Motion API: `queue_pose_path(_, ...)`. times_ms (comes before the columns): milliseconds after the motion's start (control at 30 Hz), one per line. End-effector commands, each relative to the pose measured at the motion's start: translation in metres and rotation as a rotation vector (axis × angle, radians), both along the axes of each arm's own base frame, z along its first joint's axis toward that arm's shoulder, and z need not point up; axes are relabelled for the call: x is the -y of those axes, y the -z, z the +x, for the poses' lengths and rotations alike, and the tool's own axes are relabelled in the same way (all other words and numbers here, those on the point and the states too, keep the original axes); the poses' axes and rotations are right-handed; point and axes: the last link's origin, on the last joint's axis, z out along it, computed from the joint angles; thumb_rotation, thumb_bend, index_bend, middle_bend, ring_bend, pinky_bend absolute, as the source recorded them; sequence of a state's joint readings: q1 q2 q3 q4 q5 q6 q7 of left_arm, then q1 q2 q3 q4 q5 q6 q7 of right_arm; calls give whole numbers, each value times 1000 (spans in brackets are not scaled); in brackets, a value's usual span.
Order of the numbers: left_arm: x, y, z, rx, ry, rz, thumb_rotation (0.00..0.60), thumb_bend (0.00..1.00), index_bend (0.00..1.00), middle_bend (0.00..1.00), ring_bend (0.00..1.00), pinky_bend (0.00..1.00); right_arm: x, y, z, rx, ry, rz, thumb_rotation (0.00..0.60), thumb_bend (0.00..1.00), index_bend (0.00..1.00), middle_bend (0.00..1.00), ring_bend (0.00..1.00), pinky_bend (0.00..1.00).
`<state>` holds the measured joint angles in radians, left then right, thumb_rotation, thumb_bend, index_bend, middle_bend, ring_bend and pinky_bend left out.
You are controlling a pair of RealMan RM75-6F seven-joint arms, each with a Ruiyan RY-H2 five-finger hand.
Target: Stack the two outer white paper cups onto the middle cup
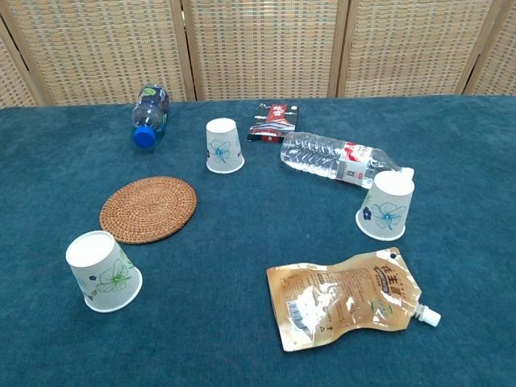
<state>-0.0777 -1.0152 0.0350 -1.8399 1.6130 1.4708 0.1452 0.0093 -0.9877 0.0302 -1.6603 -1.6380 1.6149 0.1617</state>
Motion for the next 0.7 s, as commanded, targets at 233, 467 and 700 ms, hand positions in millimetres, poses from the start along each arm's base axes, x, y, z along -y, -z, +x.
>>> queue_pose_path(233, 1, 0, 0, -1, 2, -1, 600, 0, 0, 0, 0, 0, 0, 0, 0, 1, 0, -1, 600, 0, 0, 0, 0, 0)
queue_pose_path(467, 3, 16, 6, -24, 46, -135, 600, 0, 0, 0, 0, 0, 0, -1, 0, 5, 0, -2, 600, 0, 0, 0, 0, 0)
queue_pose_path(700, -36, 71, 33, -132, 275, -382, 600, 0, 0, 0, 0, 0, 4, -1, -2, 6, 20, -6, 600, 0, 0, 0, 0, 0)
